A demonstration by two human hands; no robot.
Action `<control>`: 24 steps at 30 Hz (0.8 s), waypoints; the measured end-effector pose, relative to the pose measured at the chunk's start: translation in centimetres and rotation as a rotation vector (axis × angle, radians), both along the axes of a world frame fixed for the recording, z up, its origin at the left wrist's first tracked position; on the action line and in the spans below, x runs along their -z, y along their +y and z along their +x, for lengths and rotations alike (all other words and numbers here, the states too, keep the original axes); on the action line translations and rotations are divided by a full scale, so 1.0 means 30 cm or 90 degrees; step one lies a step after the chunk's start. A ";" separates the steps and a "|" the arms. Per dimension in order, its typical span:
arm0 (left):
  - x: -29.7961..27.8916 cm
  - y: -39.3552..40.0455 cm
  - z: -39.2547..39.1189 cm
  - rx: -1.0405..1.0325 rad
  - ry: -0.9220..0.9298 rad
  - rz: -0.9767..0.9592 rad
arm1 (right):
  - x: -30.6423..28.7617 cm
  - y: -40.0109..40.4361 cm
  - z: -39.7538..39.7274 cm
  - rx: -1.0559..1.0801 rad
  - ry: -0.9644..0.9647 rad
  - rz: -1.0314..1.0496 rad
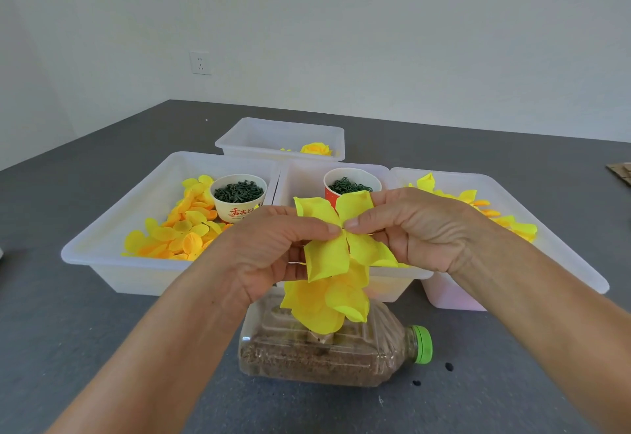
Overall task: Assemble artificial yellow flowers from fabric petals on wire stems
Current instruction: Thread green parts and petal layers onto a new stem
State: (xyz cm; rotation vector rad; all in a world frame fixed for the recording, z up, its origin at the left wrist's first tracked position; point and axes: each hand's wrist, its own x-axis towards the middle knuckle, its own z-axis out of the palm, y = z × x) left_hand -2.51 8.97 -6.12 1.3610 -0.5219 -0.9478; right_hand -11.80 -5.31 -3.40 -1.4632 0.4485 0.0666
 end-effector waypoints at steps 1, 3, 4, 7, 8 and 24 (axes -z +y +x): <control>0.001 -0.002 -0.001 0.001 0.005 0.001 | -0.002 0.001 0.001 0.000 -0.001 0.003; 0.001 -0.004 -0.001 0.008 0.009 0.000 | -0.002 0.003 0.002 0.004 -0.003 0.017; 0.001 -0.005 -0.001 0.011 0.010 -0.002 | -0.001 0.003 0.003 0.006 -0.003 0.024; -0.001 -0.009 0.001 0.025 0.014 -0.004 | 0.001 0.001 0.001 -0.001 0.002 0.030; -0.002 -0.011 0.002 0.031 0.016 -0.004 | 0.001 0.001 0.000 -0.003 0.003 0.029; -0.010 0.000 0.037 0.053 0.017 0.003 | 0.009 0.004 0.004 0.041 0.025 0.061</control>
